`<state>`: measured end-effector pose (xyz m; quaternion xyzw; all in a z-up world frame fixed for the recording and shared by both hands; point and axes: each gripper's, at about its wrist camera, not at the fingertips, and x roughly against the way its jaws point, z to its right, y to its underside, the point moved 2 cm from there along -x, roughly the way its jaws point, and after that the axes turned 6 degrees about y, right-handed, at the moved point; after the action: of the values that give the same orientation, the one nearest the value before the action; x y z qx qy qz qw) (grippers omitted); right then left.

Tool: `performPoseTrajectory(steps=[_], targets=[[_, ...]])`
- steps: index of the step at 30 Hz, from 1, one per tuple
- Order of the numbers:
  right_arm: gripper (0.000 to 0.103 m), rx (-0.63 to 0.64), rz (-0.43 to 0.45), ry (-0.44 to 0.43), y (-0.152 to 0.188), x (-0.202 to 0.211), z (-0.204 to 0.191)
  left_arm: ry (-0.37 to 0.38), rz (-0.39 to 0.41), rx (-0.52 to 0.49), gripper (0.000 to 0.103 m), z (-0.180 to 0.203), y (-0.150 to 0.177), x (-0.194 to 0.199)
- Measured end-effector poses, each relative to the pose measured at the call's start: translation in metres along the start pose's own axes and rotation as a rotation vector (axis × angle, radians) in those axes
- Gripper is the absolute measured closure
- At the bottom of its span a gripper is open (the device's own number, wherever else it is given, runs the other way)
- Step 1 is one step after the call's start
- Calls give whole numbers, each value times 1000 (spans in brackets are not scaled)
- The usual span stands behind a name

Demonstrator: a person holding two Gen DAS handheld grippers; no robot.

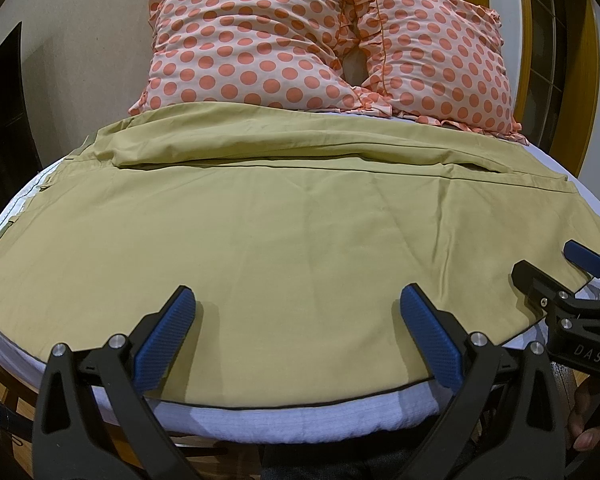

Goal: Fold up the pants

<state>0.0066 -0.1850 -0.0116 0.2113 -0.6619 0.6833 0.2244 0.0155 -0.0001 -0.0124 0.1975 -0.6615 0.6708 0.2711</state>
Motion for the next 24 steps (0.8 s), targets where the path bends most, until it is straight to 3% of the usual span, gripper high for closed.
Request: performPoseTrajectory(steps=[20,24], targets=[[1,4,-12,-9,2,3,2,2,-2,-3,2,0,0,0],[1,-53,-26,2,-42,6,35,18,-25,-7,2,-5,-6,1]])
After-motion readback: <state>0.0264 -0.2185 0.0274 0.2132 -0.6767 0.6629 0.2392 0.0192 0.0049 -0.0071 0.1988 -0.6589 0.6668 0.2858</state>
